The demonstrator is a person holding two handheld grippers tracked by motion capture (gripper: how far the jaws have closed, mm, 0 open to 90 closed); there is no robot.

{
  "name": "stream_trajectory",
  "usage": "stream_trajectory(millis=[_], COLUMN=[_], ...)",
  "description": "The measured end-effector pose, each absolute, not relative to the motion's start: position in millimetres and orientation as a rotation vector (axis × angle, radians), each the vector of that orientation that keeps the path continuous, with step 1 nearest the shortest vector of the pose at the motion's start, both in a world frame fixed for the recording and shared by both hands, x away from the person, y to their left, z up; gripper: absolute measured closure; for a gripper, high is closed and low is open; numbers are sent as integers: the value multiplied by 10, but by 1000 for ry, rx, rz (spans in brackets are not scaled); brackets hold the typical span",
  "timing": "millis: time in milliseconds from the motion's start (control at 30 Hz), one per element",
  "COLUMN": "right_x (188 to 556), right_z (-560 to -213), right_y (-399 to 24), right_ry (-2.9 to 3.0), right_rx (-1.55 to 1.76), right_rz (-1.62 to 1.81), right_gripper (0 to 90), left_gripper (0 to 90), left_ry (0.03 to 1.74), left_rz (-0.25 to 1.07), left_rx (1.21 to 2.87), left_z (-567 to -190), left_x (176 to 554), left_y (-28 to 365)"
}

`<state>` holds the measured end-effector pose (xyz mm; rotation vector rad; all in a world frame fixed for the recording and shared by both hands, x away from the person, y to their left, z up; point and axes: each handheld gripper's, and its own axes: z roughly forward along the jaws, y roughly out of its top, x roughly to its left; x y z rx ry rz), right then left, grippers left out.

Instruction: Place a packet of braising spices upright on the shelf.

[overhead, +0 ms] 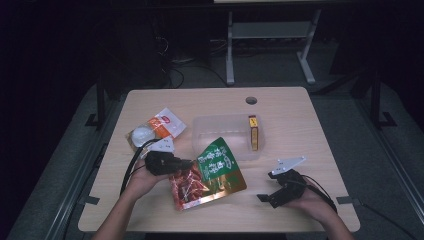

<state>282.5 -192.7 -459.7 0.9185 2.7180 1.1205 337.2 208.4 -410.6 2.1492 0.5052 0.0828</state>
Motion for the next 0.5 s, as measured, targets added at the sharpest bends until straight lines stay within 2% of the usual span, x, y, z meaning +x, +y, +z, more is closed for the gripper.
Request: stream_trajectory(millis=[167, 267, 500], right_x=[2782, 2763, 2818], right_z=[-4591, -4544, -4421], right_y=[-1748, -1622, -1352], right_ry=[2788, 2780, 2705], right_rx=[864, 829, 820], right_rz=[1239, 1289, 1473], right_gripper=[86, 137, 153], left_gripper=[897, 897, 897], left_ry=[522, 530, 540], left_rz=[117, 129, 144], left_rx=[2115, 2096, 2076], left_z=[-4027, -4005, -3963], left_x=[3382, 3385, 3380], left_y=[2144, 2160, 2141])
